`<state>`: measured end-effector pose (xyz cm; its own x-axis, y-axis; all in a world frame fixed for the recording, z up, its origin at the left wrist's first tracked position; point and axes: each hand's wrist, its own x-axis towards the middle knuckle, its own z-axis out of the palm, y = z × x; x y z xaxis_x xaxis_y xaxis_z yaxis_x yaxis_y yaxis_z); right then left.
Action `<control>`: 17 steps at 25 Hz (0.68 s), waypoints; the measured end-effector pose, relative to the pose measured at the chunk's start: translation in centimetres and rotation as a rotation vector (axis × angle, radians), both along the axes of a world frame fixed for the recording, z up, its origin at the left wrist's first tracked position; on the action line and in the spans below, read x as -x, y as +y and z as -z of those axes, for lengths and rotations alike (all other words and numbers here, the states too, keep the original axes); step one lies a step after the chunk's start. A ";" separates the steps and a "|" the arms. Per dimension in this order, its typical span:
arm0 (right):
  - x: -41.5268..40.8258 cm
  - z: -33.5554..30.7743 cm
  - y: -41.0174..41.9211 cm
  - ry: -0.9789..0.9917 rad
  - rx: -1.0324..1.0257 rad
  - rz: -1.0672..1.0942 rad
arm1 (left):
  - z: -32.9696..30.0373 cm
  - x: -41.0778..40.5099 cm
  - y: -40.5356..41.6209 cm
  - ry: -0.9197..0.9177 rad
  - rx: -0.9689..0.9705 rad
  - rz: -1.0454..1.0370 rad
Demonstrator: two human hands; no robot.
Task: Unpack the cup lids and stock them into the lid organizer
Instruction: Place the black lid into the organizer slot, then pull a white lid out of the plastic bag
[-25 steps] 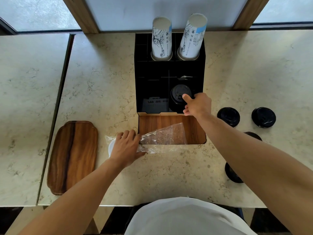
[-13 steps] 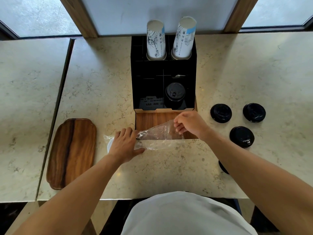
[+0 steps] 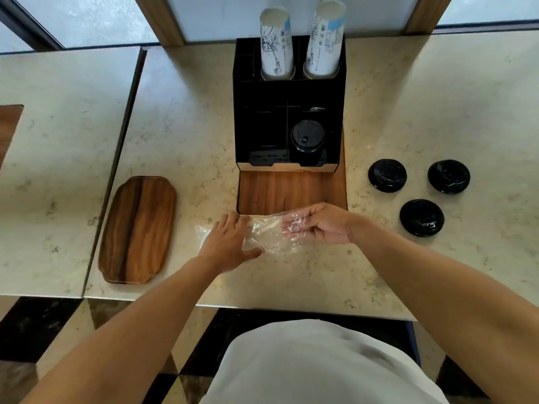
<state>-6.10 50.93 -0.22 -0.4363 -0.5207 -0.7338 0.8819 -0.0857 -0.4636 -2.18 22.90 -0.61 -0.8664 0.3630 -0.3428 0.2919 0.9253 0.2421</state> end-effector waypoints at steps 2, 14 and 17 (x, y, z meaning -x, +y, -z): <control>-0.5 0.2 0.1 -0.018 0.059 -0.045 | -0.2 -0.8 0.7 -0.007 -0.016 -0.010; -3.1 2.6 -2.5 0.005 0.124 -0.118 | -0.2 -3.1 2.4 0.020 -0.086 0.017; -3.1 3.0 -3.4 0.017 0.050 -0.154 | 0.3 -3.3 1.4 0.046 -0.048 0.098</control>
<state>-2.97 47.48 -3.26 -0.3604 -0.6185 -0.6983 0.8785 0.0266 -0.4770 1.13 24.27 -0.92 -0.8403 0.4619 -0.2838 0.3921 0.8793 0.2702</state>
